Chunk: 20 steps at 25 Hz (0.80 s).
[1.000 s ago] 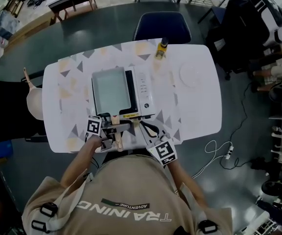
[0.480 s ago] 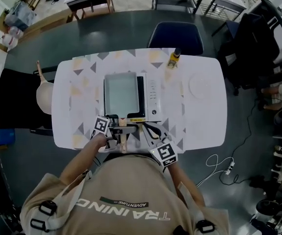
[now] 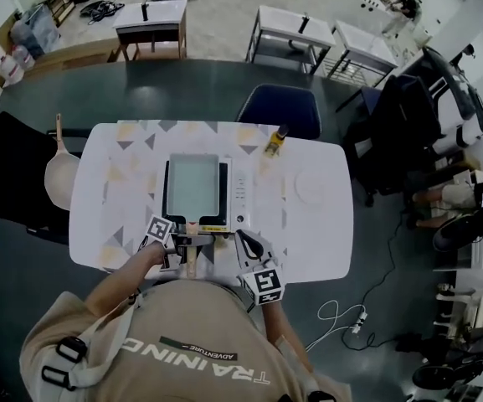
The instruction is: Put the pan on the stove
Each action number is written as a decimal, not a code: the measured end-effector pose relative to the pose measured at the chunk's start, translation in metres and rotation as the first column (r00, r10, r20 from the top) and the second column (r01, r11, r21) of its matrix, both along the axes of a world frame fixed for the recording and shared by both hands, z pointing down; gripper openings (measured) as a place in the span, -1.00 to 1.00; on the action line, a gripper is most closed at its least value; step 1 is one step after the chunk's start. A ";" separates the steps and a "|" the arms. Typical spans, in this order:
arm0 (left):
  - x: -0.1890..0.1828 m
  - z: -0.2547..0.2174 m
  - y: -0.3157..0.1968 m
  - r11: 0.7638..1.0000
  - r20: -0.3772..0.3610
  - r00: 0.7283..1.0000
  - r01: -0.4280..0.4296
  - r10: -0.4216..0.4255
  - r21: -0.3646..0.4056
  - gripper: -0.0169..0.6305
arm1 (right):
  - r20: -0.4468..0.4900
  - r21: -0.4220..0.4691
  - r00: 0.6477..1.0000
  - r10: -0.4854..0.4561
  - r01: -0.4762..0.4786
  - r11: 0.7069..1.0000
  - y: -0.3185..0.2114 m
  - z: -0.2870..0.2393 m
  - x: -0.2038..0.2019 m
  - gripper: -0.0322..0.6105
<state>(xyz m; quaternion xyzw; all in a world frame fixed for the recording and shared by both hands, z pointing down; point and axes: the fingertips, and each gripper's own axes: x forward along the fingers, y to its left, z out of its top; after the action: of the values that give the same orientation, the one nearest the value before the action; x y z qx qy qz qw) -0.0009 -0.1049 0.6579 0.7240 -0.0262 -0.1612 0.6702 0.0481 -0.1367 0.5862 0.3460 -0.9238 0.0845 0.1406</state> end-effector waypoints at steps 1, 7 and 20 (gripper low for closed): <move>0.000 -0.001 -0.002 1.000 -0.010 1.000 0.001 -0.001 -0.002 -0.54 | -0.003 0.002 1.000 0.009 -0.009 1.000 0.000 0.000 0.001 -0.89; 0.000 0.000 -0.001 1.000 -0.026 1.000 0.000 0.000 0.017 -0.54 | -0.019 -0.049 0.999 0.044 -0.045 0.998 0.020 0.013 0.004 -0.89; -0.002 -0.002 0.000 0.999 -0.039 0.999 0.035 -0.034 0.014 -0.54 | -0.048 -0.015 0.999 0.019 -0.020 1.000 0.027 0.007 0.008 -0.89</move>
<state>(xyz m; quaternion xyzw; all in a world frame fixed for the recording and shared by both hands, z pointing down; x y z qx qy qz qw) -0.0026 -0.1049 0.6563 0.7249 -0.0247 -0.1869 0.6625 0.0564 -0.1102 0.5929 0.3559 -0.9161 0.0845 0.1642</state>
